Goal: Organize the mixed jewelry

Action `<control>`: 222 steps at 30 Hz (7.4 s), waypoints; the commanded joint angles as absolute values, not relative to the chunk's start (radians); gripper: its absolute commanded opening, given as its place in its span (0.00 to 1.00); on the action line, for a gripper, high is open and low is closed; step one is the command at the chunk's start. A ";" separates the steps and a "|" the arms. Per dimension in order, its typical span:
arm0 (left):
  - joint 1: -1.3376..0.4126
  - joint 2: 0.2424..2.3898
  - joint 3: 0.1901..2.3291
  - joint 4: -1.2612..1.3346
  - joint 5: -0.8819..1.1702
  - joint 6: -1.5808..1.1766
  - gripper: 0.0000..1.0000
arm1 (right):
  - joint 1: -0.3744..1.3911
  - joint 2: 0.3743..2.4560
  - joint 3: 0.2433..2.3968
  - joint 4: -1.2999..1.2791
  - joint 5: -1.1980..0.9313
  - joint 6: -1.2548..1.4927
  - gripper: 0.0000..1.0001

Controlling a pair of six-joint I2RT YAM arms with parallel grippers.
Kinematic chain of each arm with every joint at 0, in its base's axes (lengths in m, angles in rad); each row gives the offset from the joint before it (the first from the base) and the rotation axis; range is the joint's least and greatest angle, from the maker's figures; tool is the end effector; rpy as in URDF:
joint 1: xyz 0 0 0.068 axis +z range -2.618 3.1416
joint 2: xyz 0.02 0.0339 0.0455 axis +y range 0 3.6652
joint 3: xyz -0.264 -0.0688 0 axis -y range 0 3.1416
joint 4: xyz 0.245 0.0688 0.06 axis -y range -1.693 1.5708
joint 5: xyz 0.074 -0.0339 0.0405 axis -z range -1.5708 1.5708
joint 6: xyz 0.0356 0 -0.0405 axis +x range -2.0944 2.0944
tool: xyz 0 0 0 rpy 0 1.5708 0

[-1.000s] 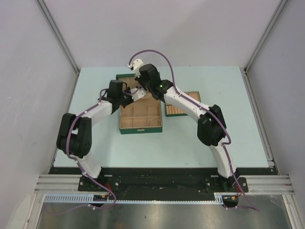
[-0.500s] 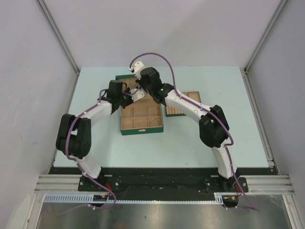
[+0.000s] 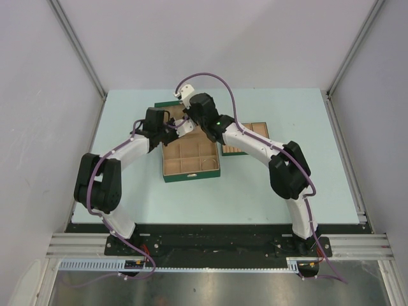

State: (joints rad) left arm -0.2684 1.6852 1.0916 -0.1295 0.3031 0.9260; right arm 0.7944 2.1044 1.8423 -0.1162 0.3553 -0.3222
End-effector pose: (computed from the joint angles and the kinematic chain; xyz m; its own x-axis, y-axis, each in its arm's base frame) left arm 0.3518 -0.1078 0.2170 -0.0087 0.7935 -0.6085 0.7917 0.3772 0.4805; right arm 0.3636 0.3525 0.2956 -0.1054 -0.5310 -0.8408 -0.5015 0.7585 -0.4161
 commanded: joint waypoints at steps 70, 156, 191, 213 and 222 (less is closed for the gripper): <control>-0.279 1.580 1.121 -0.055 0.348 0.862 0.36 | 0.733 2.010 1.655 -0.221 0.226 -0.295 0.29; -0.285 1.729 1.150 -0.124 0.411 0.870 0.00 | 0.580 1.893 1.667 -0.273 -0.061 -0.141 0.40; -0.313 1.669 1.138 -0.160 0.453 0.888 0.00 | 0.580 2.065 1.790 -0.184 -0.003 -0.181 0.36; -0.313 1.609 1.131 -0.175 0.528 0.844 0.00 | 0.638 2.060 1.830 -0.170 0.216 -0.150 0.00; -0.308 1.557 1.109 -0.169 0.558 0.816 0.00 | 0.661 2.065 1.848 -0.189 0.268 -0.126 0.00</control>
State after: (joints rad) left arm -0.2897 1.6493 1.1130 -0.2001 0.4202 0.8436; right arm 0.6464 2.0651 1.7859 -0.2298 0.1989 -0.1234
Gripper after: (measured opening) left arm 0.005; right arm 0.172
